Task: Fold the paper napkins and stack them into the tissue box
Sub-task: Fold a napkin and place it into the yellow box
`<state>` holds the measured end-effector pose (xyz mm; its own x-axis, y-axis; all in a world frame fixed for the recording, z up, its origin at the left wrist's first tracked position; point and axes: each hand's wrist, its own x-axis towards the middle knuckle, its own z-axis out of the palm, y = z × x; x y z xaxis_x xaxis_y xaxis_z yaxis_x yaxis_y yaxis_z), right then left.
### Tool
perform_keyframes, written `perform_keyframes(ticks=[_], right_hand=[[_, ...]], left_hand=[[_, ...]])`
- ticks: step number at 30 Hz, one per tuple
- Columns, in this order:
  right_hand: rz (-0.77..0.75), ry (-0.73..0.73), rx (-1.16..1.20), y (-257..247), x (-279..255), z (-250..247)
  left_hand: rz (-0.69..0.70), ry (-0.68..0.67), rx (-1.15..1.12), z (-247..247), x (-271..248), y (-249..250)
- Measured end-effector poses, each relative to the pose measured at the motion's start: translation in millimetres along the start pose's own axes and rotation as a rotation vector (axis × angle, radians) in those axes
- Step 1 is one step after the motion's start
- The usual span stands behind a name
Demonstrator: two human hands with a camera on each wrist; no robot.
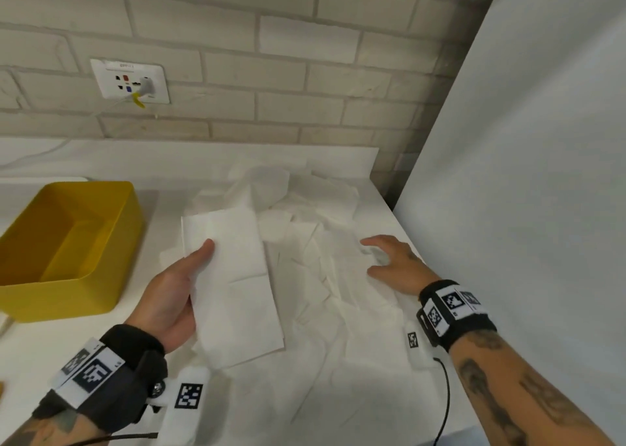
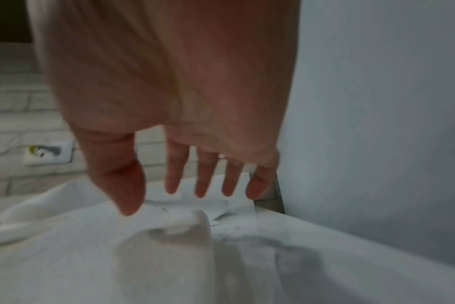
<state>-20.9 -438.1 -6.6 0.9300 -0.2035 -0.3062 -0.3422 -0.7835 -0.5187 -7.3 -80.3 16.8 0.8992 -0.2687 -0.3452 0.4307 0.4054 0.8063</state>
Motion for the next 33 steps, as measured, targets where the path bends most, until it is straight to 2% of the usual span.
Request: perform_keyframes(ticks=[3, 6, 9, 12, 15, 17, 20, 26, 29, 33], right_hand=[[-0.058, -0.143, -0.196, -16, 10, -5], [-0.087, -0.048, -0.298, -24, 14, -12], [-0.142, -0.038, -0.285, -28, 6, -27], [-0.227, 0.001, 0.011, -40, -10, -45], [-0.332, 0.089, 0.520, -69, -29, -55], [-0.355, 0.073, 0.817, -91, -37, -51], [-0.356, 0.050, 0.989, -122, -42, -25], [-0.279, 0.264, 0.827, -147, -29, 45], [-0.296, 0.279, 0.796, -149, -27, 58], [-0.361, 0.275, 0.754, -147, -29, 63]], left_hand=[[-0.003, 0.020, 0.019, 1, -4, 0], [0.000, 0.028, 0.022, 1, -8, 3], [0.013, 0.050, 0.034, -3, -13, 7], [0.045, 0.064, 0.032, -5, -16, 11], [0.064, 0.067, 0.050, 1, -17, 15], [0.058, 0.048, 0.083, 11, -15, 16], [0.060, 0.032, 0.105, 28, -13, 14], [0.037, 0.041, -0.029, 42, -12, 14], [0.023, 0.028, 0.006, 37, -8, 15], [-0.019, 0.095, -0.066, 29, 0, 15]])
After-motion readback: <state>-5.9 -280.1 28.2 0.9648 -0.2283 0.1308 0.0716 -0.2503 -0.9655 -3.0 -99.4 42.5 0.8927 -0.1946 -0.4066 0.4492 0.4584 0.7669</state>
